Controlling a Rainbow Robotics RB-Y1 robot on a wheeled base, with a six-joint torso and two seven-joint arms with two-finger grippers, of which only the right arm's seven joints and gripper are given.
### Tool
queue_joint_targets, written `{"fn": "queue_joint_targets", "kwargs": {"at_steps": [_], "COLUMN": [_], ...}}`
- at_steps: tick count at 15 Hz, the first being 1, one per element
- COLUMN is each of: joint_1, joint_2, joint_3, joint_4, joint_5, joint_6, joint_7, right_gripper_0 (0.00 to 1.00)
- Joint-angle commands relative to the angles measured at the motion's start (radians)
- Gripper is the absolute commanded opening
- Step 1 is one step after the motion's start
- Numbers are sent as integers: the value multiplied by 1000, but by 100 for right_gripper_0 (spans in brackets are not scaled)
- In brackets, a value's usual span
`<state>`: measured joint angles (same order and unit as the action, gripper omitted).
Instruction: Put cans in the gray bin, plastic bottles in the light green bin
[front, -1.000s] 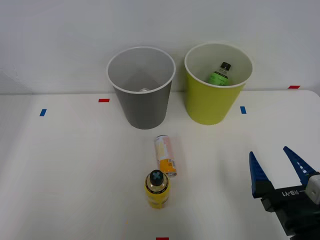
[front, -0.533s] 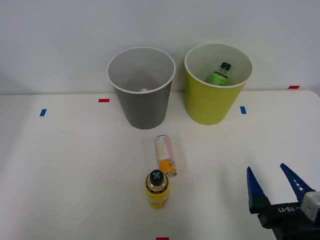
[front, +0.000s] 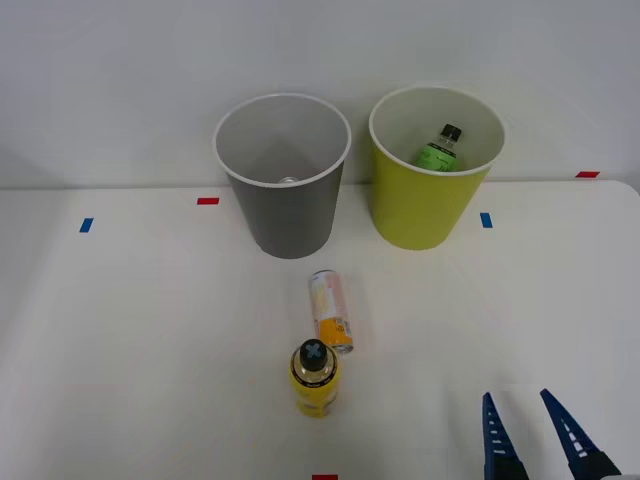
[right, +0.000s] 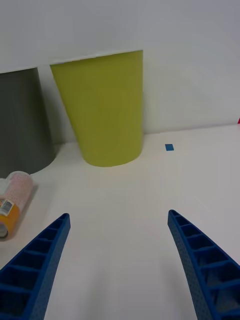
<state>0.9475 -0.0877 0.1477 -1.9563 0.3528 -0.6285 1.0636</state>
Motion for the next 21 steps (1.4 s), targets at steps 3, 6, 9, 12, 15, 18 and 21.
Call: {"fn": "queue_joint_targets", "kwargs": {"at_steps": [3,6,9,12,15,18,21], "joint_1": [-3,-19,-32,-6,-1,-33,-46], "joint_2": [59,57,39,40,37,32,37], "joint_3": [-42,-56,-62,-56,-66,-80,-79], "joint_4": [96,97,97,97,97,97,97], "joint_5": [92,84,94,94,98,123,152], "joint_6": [-106,-132,-132,-154,-172,-148,-132], "joint_7": [-56,-27,-11,-4,26,45,52], "right_gripper_0": [66,81,100,100,100,100,100]}}
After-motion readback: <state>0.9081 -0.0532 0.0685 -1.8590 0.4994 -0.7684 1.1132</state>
